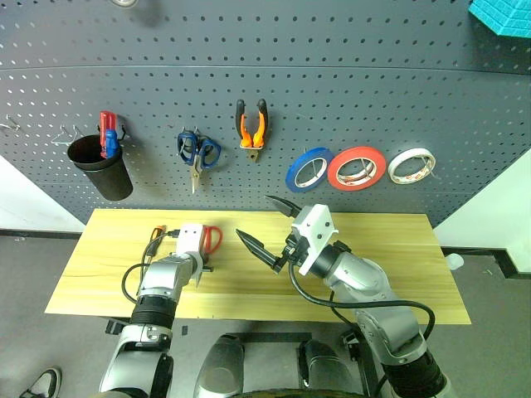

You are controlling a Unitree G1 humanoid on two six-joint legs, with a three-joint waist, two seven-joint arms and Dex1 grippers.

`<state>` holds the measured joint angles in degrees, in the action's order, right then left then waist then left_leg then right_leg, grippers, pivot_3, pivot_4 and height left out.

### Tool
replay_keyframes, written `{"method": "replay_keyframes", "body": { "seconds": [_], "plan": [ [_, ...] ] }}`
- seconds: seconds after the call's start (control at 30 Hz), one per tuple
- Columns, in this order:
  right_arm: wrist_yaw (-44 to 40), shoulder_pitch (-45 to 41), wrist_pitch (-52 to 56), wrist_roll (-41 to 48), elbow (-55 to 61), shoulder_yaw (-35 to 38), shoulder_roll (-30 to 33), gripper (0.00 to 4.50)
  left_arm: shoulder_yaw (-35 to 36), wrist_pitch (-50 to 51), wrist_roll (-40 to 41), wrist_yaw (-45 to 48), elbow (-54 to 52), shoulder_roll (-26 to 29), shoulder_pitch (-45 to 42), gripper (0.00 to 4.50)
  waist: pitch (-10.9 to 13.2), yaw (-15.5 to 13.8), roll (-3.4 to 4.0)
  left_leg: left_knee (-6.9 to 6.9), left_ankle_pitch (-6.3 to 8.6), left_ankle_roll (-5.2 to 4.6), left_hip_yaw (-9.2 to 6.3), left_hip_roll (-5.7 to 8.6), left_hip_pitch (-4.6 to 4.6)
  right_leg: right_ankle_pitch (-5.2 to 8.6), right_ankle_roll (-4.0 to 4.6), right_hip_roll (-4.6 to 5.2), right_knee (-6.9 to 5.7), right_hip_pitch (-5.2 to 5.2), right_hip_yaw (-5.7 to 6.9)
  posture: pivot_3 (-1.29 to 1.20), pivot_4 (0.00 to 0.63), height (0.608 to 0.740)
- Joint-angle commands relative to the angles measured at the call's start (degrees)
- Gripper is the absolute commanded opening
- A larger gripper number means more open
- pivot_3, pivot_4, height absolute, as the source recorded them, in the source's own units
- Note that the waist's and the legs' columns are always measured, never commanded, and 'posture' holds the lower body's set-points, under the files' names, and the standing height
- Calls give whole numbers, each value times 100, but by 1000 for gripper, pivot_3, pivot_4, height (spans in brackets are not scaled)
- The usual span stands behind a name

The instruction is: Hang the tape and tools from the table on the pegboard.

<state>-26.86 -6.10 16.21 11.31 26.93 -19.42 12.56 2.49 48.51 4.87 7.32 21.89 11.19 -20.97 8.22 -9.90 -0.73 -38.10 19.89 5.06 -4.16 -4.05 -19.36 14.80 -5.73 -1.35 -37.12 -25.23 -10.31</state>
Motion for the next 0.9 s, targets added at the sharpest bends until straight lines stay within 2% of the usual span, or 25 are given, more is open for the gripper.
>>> {"method": "replay_keyframes", "body": {
  "seconds": [0.03,0.27,0.5,0.73,0.9],
  "plan": [
    [6,-98,-140,-25,152,11,-57,4500,-105,224,-1,107,47,-28,227,1054,0,-1,0,1,0,0,0,0,0,0,0,0,0,0,0,323,111,727],
    [-43,-150,-159,-16,117,24,-60,4500,-208,145,-26,255,-627,81,567,1054,-1,9,-1,3,0,0,-1,0,-1,1,-1,1,2,-1,0,322,106,727],
    [-114,-121,-155,106,172,138,-41,4500,-579,-105,-122,530,-2277,389,1272,1054,0,8,-4,8,0,0,-2,0,-11,3,-3,3,8,-11,0,321,105,727],
    [-104,-84,-215,280,206,395,-76,4500,-886,-1426,-475,595,-3159,691,1935,1054,0,3,-5,9,0,0,-2,1,-11,4,-4,7,10,-11,0,329,102,727],
    [-88,111,-777,409,168,708,-188,4500,-920,-3041,-638,622,-3337,719,2254,1054,0,4,-5,11,1,-1,-2,1,-12,8,-10,8,13,-12,0,325,99,727]
  ]
}}
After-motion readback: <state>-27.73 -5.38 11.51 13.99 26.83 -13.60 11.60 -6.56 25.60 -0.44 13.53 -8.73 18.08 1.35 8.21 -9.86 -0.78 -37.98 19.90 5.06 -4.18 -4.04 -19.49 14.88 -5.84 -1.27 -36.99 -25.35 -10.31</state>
